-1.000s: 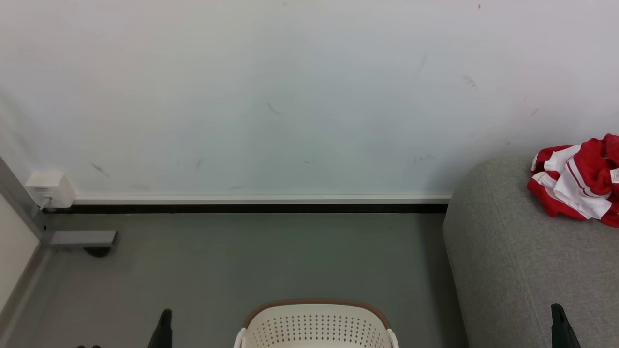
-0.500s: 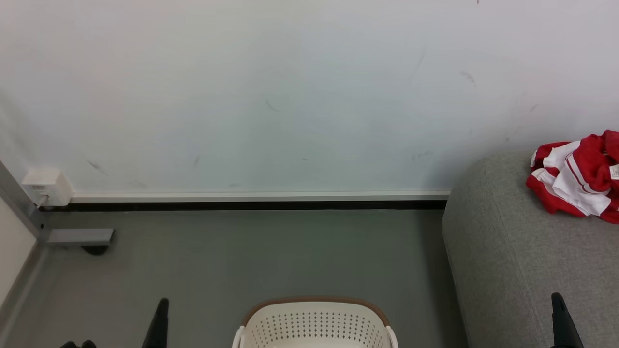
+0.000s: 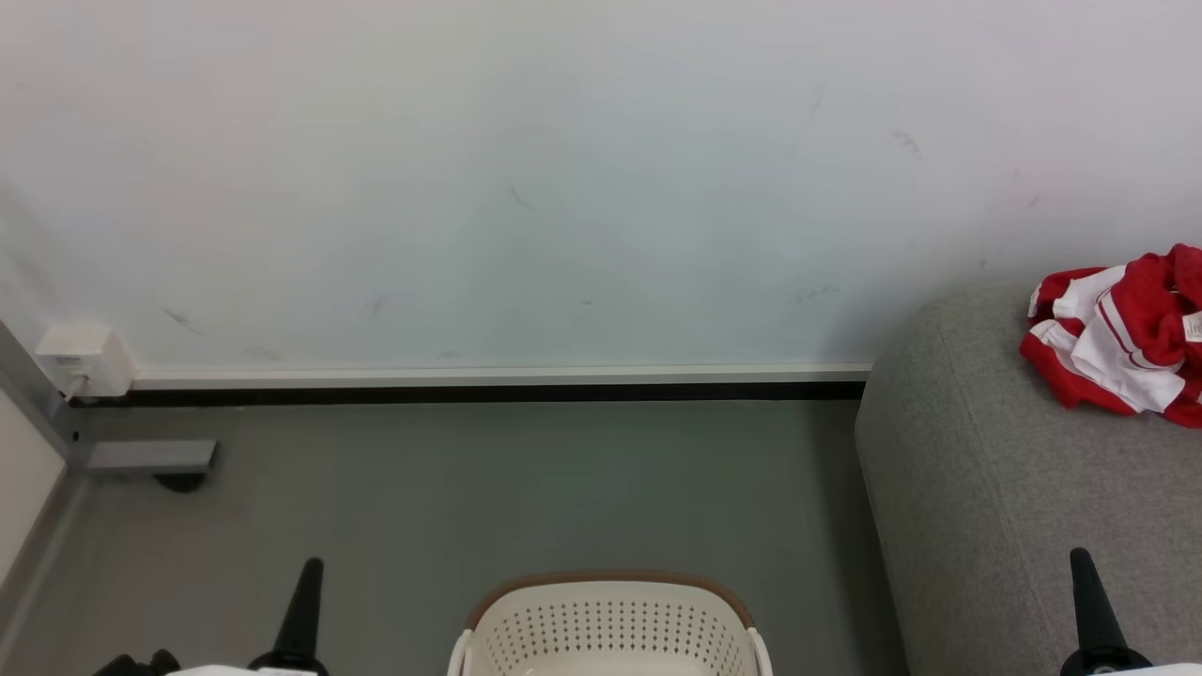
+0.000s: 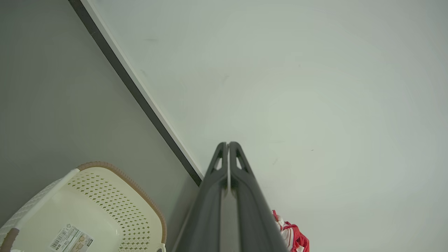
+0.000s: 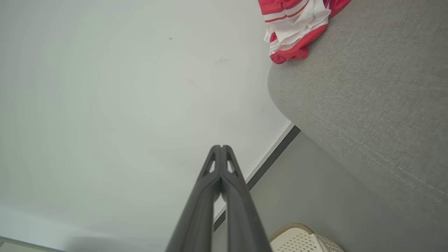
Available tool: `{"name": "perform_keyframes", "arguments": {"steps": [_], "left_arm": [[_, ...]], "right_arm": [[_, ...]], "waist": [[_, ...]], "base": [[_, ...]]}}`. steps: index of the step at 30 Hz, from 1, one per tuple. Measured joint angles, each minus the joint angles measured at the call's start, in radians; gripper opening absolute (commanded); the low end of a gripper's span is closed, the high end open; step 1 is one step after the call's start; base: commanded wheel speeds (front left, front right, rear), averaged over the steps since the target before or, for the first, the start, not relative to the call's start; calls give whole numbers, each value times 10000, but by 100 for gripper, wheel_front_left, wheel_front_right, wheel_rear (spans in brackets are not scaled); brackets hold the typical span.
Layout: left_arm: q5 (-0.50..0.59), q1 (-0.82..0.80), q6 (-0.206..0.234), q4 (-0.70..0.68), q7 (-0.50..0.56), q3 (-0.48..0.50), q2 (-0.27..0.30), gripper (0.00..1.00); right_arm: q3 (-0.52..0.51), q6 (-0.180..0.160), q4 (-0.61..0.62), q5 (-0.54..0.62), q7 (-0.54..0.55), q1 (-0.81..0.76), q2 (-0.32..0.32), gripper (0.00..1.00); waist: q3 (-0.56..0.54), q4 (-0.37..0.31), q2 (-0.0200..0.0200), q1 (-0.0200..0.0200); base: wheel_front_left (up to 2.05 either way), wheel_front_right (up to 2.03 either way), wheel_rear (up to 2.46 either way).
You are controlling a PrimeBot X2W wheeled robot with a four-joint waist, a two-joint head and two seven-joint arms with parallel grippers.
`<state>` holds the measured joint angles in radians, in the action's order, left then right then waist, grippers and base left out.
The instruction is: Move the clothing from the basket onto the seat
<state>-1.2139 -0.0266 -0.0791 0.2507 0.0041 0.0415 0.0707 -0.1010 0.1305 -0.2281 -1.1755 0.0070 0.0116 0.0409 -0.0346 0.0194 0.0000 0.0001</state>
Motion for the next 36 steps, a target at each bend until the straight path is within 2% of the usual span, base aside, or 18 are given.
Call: {"name": "perform_keyframes", "arguments": {"steps": [36], "left_arm": [[-2805, -563, -357, -25, 813, 516, -169, 0]], "right_arm": [[-73, 0, -109, -3112, 761, 666, 33, 0]], "waist": [[254, -131, 0, -1]], "base": [[0, 0, 0]]}}
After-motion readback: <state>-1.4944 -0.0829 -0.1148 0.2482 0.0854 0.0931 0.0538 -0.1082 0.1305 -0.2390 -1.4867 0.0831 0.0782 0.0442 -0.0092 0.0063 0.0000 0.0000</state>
